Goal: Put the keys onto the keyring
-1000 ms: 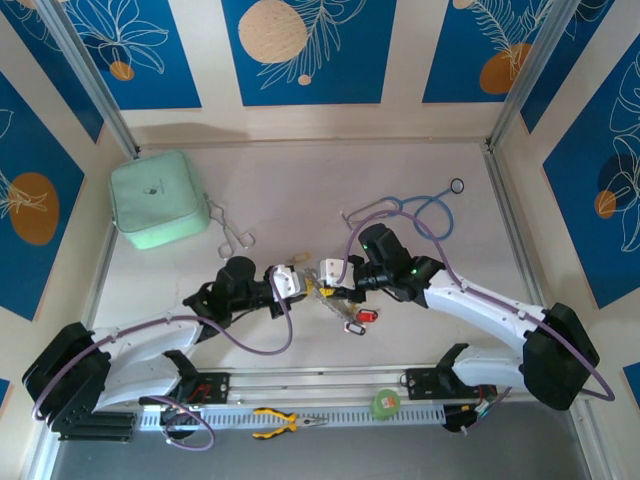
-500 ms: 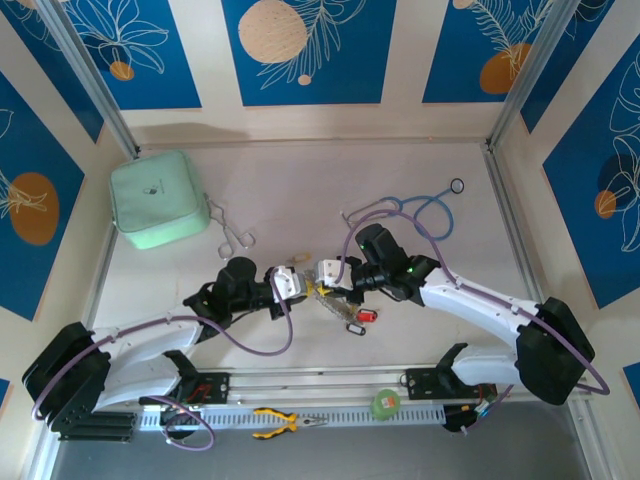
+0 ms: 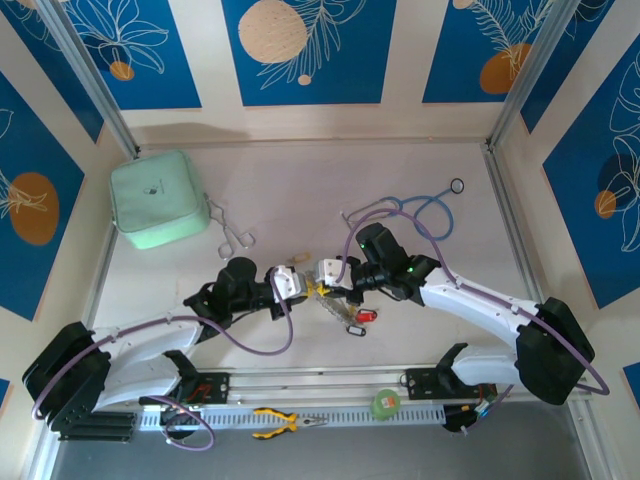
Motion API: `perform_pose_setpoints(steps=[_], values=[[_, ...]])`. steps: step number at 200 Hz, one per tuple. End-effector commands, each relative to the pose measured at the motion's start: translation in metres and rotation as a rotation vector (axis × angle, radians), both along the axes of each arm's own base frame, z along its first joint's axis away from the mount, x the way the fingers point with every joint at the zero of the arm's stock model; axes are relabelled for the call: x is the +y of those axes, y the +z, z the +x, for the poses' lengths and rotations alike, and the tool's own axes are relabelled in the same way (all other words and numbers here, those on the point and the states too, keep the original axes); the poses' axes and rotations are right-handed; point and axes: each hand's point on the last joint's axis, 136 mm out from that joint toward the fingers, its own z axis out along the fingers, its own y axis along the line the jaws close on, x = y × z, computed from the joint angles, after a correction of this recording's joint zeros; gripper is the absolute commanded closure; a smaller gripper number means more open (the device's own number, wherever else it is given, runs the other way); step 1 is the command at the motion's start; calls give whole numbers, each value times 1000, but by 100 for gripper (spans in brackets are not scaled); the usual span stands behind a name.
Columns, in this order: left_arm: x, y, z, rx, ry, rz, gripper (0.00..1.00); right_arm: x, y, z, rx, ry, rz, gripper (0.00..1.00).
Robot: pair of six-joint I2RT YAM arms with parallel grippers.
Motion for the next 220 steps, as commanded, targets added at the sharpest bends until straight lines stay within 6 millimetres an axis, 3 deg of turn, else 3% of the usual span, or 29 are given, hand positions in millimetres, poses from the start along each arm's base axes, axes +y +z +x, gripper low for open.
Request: perform_pose_setpoints(steps=[1,16,29,67,86,114,126,164,185,220], values=[[-6,23,1,-24,-1,-68,100,10,17,3,-3,7,50,99],[-3,29,4,37,49,-87,100,5,19,11,-12,-51,43,79],[3,31,11,143,139,-96,100,-2,25,13,5,-92,60,75],[27,22,22,539,454,-66,100,-14,39,-1,128,-156,89,75],[43,12,24,695,624,-9,100,-2,41,-17,190,-147,96,78],[51,11,19,878,763,64,100,28,32,-30,167,-126,124,83],[55,15,18,935,817,84,100,38,26,-23,130,-157,137,87],[57,35,14,1078,905,40,100,61,9,1,72,-255,173,86],[56,46,12,1160,924,-8,100,63,2,15,33,-311,189,83],[56,42,4,1388,1001,-79,100,62,0,33,-29,-391,202,78]])
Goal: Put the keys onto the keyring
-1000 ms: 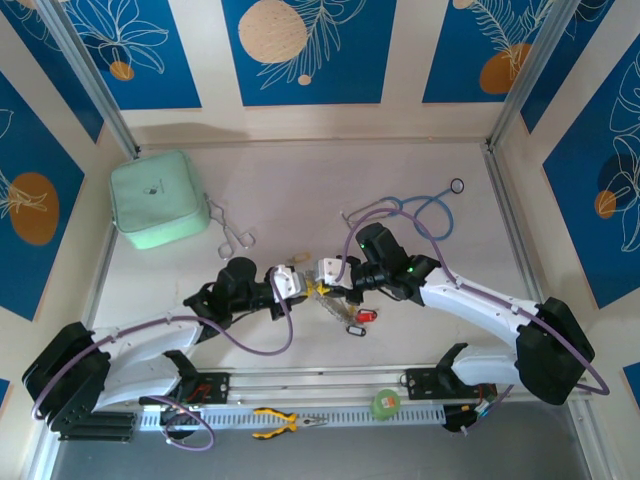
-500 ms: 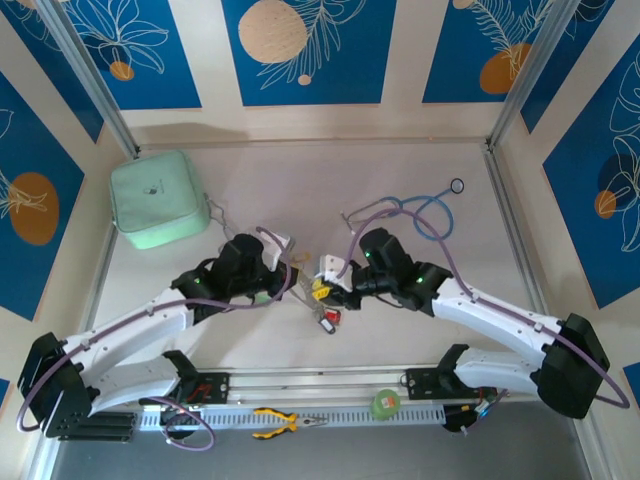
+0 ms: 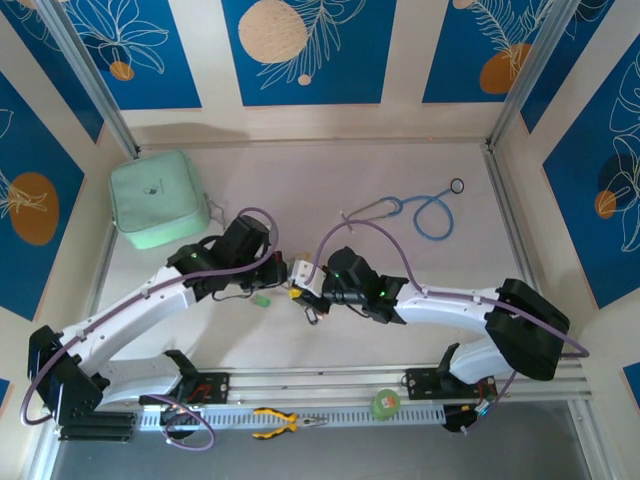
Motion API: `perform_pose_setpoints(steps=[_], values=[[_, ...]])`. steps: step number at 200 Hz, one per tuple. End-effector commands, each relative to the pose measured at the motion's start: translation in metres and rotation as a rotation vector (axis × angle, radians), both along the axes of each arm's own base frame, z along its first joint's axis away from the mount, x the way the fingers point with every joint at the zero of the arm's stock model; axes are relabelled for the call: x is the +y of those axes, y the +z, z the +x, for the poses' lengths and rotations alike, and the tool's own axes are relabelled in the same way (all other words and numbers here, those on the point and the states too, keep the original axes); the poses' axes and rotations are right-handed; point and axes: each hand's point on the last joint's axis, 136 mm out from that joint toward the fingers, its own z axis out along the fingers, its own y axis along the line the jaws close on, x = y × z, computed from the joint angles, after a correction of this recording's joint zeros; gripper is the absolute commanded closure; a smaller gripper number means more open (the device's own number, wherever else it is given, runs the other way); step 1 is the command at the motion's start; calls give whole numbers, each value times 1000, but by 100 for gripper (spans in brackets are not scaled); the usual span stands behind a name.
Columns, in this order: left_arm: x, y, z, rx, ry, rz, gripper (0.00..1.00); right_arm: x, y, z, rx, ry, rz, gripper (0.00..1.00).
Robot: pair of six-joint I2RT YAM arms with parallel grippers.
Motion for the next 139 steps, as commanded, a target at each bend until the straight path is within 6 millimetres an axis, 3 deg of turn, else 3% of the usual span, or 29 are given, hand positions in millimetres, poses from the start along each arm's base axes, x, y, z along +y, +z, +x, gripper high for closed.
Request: perform_pose_setpoints(steps=[1,21,58,99,139], values=[[-1,8,-13,180,125,-104,100,2,14,20,-82,-95,63,78],[-3,9,-11,250,228,-180,100,3,18,16,-116,-69,87,78],[-4,8,-4,367,384,-317,100,5,12,-19,-231,94,78,77],[-4,8,-4,425,405,-340,100,-7,22,-20,-289,58,126,77],[-3,-9,-12,502,454,-374,100,-30,22,-24,-299,81,97,77]])
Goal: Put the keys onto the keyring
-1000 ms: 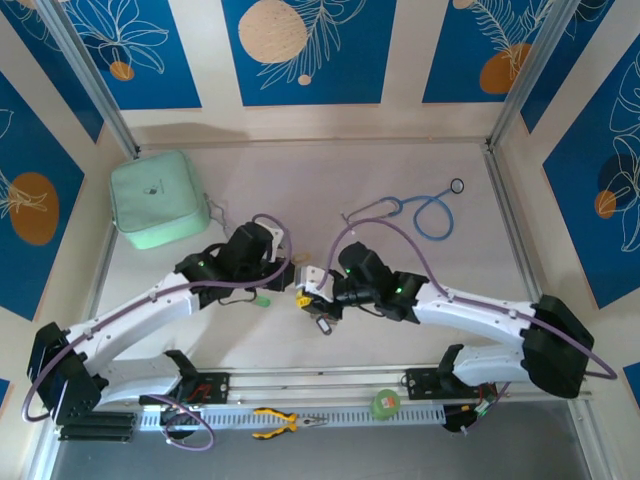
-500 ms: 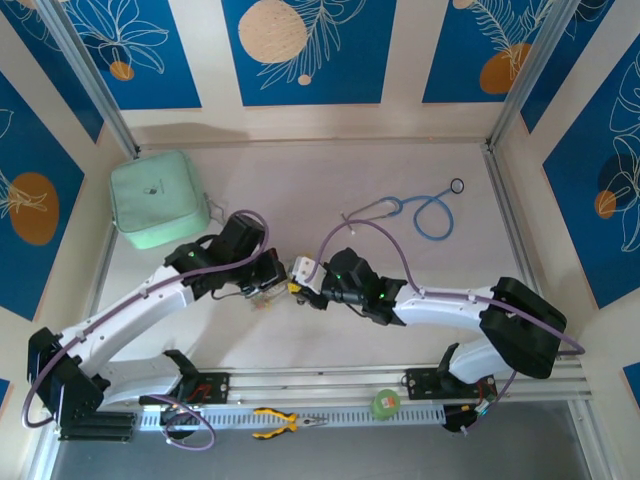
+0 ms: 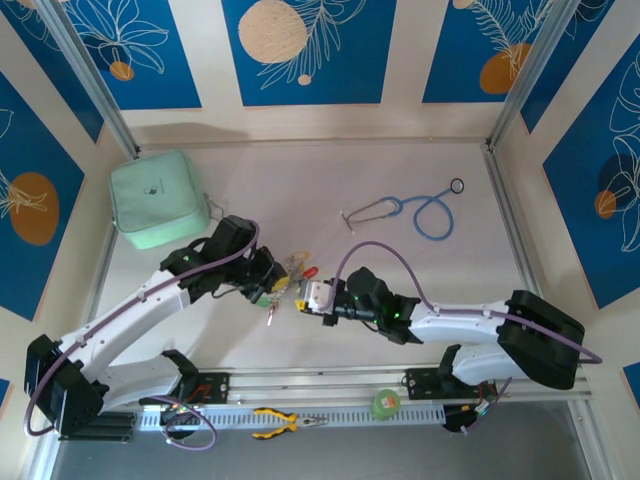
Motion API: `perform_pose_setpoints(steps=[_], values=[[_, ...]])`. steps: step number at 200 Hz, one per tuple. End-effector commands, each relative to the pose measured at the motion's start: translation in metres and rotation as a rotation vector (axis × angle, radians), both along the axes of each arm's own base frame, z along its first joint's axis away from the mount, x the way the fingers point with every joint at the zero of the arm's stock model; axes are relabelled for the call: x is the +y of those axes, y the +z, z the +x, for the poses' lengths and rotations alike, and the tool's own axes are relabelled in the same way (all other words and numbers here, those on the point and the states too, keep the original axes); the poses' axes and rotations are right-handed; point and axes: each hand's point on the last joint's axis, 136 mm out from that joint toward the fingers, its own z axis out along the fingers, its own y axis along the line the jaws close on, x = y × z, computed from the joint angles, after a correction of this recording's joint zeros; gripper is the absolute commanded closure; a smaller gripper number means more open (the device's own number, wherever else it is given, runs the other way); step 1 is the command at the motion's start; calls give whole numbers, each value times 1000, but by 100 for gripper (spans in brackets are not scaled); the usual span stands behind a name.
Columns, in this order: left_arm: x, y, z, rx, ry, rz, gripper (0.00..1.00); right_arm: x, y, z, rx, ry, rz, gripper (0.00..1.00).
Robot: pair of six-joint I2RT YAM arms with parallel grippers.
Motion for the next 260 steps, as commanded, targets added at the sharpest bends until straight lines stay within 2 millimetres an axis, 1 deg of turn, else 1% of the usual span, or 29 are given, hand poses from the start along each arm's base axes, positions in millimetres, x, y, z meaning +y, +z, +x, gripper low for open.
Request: perform_pose_setpoints(steps=[1,14,25,48,66,97,119,159,192,211,260], values=[[0,-3,-5,78,72,-68,100,-12,12,1,-45,12,15,77],[2,-7,-7,90,90,-76,100,-17,16,4,-39,-3,20,78],[2,-8,-8,97,96,-78,100,-15,19,4,-41,4,20,78],[1,-7,-6,102,110,-91,100,-6,23,3,-39,28,29,78],[1,-7,-6,108,115,-97,100,1,18,2,-44,36,15,78],[0,-7,-7,119,121,-106,100,11,22,8,-54,25,33,77],[0,-7,-7,119,125,-109,100,16,23,15,-56,1,42,77],[0,-8,-7,124,125,-110,100,25,28,16,-68,4,61,77],[-1,-7,-8,127,125,-114,100,27,26,19,-71,0,58,77],[-1,-6,-8,128,126,-119,100,29,27,20,-75,-3,60,80],[-1,-2,-9,130,129,-131,100,32,27,26,-86,-20,57,90]])
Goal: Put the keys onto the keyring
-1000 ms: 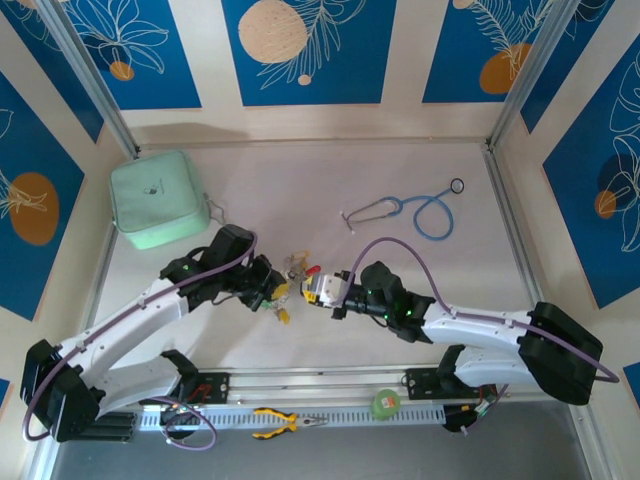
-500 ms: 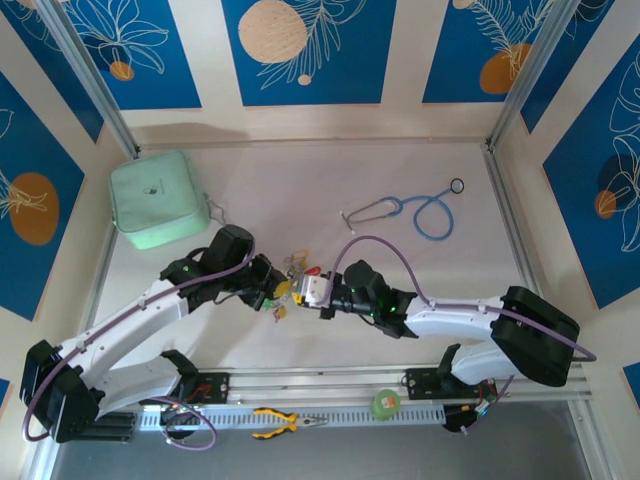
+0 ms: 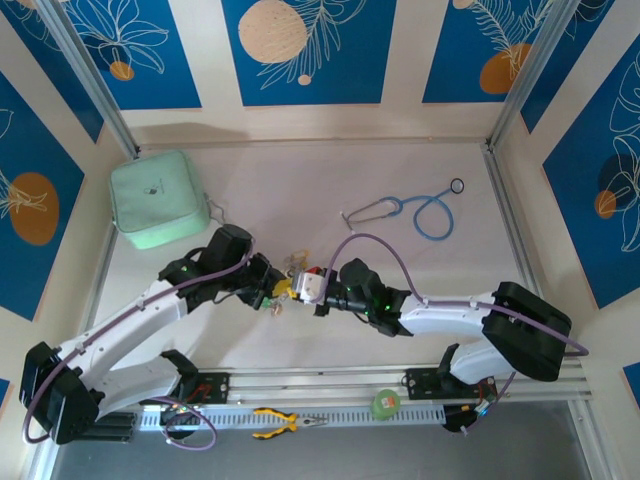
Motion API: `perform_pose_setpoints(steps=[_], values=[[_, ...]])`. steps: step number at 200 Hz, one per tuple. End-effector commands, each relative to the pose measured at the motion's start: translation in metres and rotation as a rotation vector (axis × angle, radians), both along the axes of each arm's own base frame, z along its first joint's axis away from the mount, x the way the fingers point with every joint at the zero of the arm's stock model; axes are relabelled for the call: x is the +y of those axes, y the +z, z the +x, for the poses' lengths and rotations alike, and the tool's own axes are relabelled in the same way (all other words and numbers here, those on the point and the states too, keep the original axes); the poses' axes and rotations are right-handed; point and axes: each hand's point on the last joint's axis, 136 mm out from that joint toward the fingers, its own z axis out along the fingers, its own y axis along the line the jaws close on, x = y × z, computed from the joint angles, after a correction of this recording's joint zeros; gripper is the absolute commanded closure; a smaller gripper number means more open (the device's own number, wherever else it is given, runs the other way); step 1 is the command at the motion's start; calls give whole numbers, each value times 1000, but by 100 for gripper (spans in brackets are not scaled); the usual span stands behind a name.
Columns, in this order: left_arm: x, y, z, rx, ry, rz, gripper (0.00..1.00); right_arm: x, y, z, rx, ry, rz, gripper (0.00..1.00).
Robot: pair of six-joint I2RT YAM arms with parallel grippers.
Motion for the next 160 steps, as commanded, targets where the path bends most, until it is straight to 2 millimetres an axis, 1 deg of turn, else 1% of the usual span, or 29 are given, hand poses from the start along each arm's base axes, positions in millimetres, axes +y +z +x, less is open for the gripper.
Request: perform_pose_setpoints(steps=[1,14,30,58,64,77,83,88,100,115,127,133,143,151,160], values=[[-1,7,-3,6,0,-34,100,9,17,8,-40,-17,42,91],[-1,7,-3,7,3,-37,100,10,17,9,-43,-23,39,94],[-1,7,-3,5,9,-42,100,10,15,10,-42,-25,34,100],[0,6,0,-21,25,-48,100,10,12,11,-25,-27,31,100],[2,7,3,-43,33,-49,91,10,12,11,-24,-26,31,100],[9,10,10,-116,54,-22,62,9,12,10,-14,-20,36,100],[17,13,15,-178,64,13,52,8,11,10,-8,-18,38,100],[25,15,21,-238,74,48,45,8,10,10,-2,-15,37,100],[47,26,37,-413,83,162,34,8,10,10,13,-9,44,100],[71,46,55,-677,26,362,32,7,9,9,31,1,44,100],[83,60,63,-871,-81,530,30,7,8,8,46,12,39,100],[83,68,67,-966,-143,590,30,8,9,7,53,19,39,100],[82,71,68,-1096,-272,684,30,8,7,6,68,27,37,100],[78,69,67,-1186,-380,736,32,8,8,5,79,33,38,100],[69,61,62,-1276,-518,766,35,7,8,6,92,34,42,100]])
